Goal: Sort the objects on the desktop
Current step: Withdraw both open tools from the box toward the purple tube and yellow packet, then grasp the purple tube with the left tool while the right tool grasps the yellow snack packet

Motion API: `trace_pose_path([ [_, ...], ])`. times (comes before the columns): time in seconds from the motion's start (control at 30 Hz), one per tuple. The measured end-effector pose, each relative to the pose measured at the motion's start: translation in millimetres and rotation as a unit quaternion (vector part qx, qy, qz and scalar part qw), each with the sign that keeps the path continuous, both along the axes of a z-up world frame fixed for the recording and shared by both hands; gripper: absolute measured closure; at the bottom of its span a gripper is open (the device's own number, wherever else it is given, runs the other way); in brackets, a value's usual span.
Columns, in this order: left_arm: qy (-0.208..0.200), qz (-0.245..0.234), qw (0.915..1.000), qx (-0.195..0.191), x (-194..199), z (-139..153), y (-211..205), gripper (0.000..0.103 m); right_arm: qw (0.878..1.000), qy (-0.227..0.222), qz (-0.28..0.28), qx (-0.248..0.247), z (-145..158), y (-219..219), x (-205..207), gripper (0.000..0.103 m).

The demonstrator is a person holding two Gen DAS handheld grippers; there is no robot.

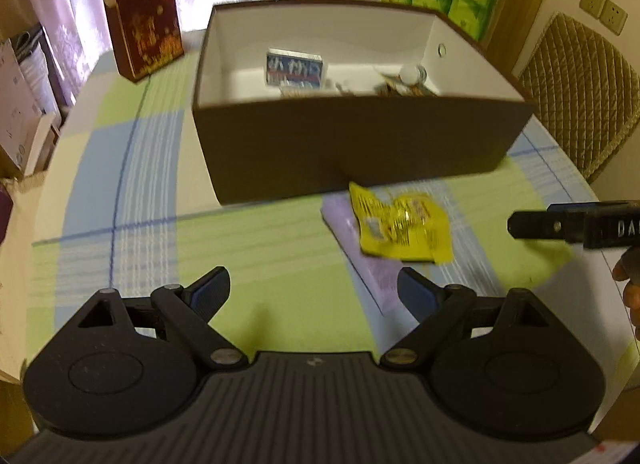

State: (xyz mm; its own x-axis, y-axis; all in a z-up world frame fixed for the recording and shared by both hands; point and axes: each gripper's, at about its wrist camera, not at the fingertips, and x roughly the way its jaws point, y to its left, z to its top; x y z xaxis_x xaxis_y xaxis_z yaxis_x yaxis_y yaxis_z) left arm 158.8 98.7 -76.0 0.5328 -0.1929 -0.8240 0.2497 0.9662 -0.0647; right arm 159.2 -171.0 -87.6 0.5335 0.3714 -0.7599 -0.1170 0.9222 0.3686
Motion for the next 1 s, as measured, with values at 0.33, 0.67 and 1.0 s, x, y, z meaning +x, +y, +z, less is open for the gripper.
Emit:
trace_pose_path([
  [0.33, 0.022, -0.022, 0.9995, 0.005, -6, -28, -23, 0.015, 0.998, 0.035, -0.05, 0.002, -19, -24, -3, 0.002],
  [0.67, 0.03, -0.037, 0.9989, 0.002, 11, -53, -55, 0.015, 0.993, 0.044, -0.091, -0.059, -32, -44, -2, 0.002],
  [1.0, 0.015, -0.043, 0.9982, 0.038, 31, -74, -70, 0.032, 0.991, 0.056, -0.11, -0.055, -48, -59, -10, 0.002],
])
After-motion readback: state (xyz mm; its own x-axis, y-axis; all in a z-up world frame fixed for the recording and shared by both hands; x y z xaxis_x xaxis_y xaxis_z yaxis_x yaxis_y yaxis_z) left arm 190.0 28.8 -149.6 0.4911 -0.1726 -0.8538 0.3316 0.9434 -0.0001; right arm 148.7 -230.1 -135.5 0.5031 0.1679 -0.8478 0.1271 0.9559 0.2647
